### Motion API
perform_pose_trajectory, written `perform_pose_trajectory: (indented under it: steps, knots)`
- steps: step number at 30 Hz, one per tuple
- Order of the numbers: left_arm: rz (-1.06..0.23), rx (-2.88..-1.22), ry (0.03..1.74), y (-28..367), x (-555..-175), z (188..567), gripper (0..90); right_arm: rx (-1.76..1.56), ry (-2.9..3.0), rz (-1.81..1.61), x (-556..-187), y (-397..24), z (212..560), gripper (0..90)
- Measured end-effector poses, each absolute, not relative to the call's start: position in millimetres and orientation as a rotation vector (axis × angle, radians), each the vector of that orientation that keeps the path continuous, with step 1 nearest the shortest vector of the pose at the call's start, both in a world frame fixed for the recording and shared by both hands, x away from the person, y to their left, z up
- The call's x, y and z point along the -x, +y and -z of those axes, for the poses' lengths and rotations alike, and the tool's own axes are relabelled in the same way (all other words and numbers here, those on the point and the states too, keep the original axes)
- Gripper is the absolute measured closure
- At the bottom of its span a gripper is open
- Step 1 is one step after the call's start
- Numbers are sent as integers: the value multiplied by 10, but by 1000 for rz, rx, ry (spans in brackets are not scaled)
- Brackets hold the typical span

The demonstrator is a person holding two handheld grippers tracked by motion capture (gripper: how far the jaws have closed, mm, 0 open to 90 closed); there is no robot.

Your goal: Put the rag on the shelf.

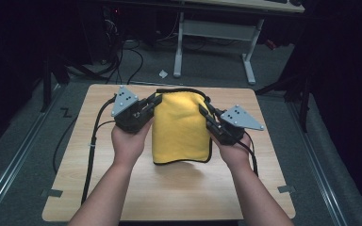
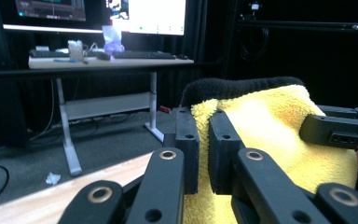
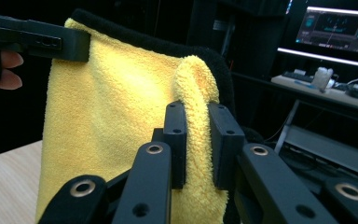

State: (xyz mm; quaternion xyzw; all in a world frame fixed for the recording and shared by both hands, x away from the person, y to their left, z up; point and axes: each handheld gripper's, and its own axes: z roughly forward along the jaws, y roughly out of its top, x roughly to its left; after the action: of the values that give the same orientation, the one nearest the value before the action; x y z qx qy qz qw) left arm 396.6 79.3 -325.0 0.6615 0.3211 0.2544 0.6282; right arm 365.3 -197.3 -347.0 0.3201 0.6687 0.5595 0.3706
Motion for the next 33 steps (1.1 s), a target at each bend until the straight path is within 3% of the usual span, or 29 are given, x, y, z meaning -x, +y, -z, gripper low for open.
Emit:
perform_pose_trajectory:
  steps: [16,33]
  knots:
    - [-647,-1537,680,666,-4082,3061,845,-819,1671,-1423,-3715,-2058,3266,797]
    - [-621,-1547,764,672,-4794,3030,845,-875,1682,-1392,-4335,-1983,3242,797]
